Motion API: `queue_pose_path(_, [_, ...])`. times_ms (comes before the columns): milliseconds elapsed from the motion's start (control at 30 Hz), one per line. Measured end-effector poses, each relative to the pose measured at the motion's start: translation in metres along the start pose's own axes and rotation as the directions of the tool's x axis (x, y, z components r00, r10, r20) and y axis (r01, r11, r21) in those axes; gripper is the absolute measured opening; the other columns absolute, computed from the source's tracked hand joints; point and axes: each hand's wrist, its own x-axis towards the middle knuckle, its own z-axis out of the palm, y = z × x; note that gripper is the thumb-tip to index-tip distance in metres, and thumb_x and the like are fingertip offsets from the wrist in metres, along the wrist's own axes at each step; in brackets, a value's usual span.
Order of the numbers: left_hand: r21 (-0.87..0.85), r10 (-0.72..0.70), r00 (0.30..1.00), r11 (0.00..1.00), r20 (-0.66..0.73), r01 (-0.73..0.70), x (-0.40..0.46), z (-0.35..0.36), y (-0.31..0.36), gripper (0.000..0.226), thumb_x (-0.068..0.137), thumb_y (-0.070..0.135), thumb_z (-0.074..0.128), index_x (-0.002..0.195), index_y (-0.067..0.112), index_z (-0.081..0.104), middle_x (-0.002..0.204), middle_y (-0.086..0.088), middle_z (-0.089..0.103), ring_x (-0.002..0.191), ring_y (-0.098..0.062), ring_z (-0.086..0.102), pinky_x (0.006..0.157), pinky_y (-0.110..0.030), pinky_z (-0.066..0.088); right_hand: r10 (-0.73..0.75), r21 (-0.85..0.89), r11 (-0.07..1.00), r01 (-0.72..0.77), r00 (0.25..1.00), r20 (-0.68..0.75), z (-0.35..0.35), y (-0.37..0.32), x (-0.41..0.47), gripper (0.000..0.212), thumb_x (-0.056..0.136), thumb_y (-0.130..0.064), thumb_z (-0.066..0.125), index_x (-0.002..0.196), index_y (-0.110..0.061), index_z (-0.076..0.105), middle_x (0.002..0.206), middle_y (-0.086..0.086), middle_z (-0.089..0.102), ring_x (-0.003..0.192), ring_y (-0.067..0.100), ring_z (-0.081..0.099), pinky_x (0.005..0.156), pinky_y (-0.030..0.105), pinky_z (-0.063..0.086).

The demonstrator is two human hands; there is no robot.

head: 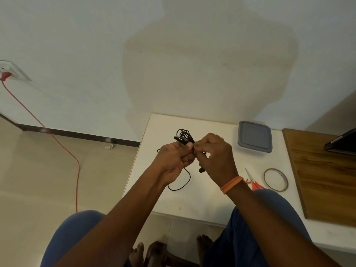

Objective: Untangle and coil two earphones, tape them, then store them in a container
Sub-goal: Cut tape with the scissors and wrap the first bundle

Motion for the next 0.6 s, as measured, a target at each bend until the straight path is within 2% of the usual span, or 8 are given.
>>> queue_pose_path(67, [-0.008,-0.010,1.000,1.000,-0.009,0.010,0.005,0.003,-0.001,0.012,0.097,0.009,0.056,0.092,0.003,0.066,0.090,-0.013,0.073,0.076,-0.019,0.073,0.080,-0.032,0.059,0.213,0.187,0.961,-0.201,0.976,-0.046,-0.002,0.003,0.003,0.008,0.073,0.001,0.079,0.076,-0.005,0.076,0.079,0.004,0.068,0.074,0.010,0.064,0.069,0.018,0.051])
queue_pose_path(100, [-0.028,-0.023,1.000,0.999,0.006,0.023,0.008,0.004,-0.002,0.013,0.097,0.010,0.056,0.096,0.003,0.066,0.093,-0.014,0.074,0.080,-0.021,0.074,0.080,-0.034,0.059,0.297,0.258,0.926,-0.274,0.954,-0.053,-0.002,0.005,0.004,0.010,0.070,0.000,0.082,0.075,-0.006,0.076,0.079,0.002,0.068,0.074,0.006,0.064,0.069,0.014,0.049])
queue_pose_path(200, [-0.072,-0.058,0.997,0.996,0.048,0.061,0.011,0.007,-0.005,0.020,0.099,0.012,0.054,0.110,-0.002,0.063,0.111,-0.022,0.071,0.101,-0.031,0.071,0.086,-0.038,0.059,0.403,0.335,0.867,-0.368,0.915,-0.037,-0.002,0.009,0.006,0.012,0.067,-0.001,0.085,0.072,-0.005,0.074,0.078,0.000,0.069,0.075,0.004,0.065,0.067,0.011,0.049])
queue_pose_path(267, [-0.080,-0.073,0.996,0.994,0.045,0.077,0.013,0.007,-0.005,0.024,0.099,0.013,0.053,0.115,-0.004,0.061,0.117,-0.025,0.068,0.107,-0.035,0.069,0.088,-0.040,0.058,0.419,0.340,0.859,-0.382,0.907,-0.041,-0.001,0.011,0.005,0.013,0.066,-0.003,0.085,0.073,-0.006,0.074,0.078,-0.002,0.070,0.075,0.003,0.066,0.067,0.011,0.050])
queue_pose_path(367, [-0.100,-0.077,0.997,0.992,0.007,0.077,0.015,0.005,-0.004,0.019,0.099,0.012,0.054,0.108,-0.003,0.063,0.115,-0.026,0.068,0.100,-0.032,0.071,0.077,-0.035,0.061,0.447,0.341,0.848,-0.407,0.894,-0.044,0.001,0.012,0.005,0.016,0.066,-0.006,0.086,0.075,-0.010,0.073,0.080,-0.005,0.069,0.076,0.003,0.067,0.068,0.013,0.052])
queue_pose_path(467, [-0.118,-0.067,0.998,0.991,-0.021,0.064,0.017,0.005,-0.005,0.018,0.097,0.011,0.058,0.107,-0.004,0.063,0.111,-0.026,0.069,0.093,-0.029,0.072,0.075,-0.035,0.061,0.373,0.284,0.891,-0.353,0.928,-0.016,0.004,0.013,0.004,0.020,0.068,-0.007,0.085,0.084,-0.010,0.073,0.084,-0.002,0.069,0.078,0.008,0.065,0.072,0.015,0.052])
queue_pose_path(600, [-0.122,-0.065,0.997,0.991,-0.052,0.058,0.018,0.006,-0.009,0.013,0.092,0.007,0.064,0.097,-0.005,0.063,0.090,-0.021,0.071,0.083,-0.028,0.074,0.070,-0.034,0.060,0.245,0.169,0.956,-0.239,0.969,-0.013,0.005,0.013,0.002,0.014,0.077,-0.002,0.077,0.089,-0.007,0.076,0.089,0.004,0.070,0.080,0.009,0.063,0.071,0.015,0.050])
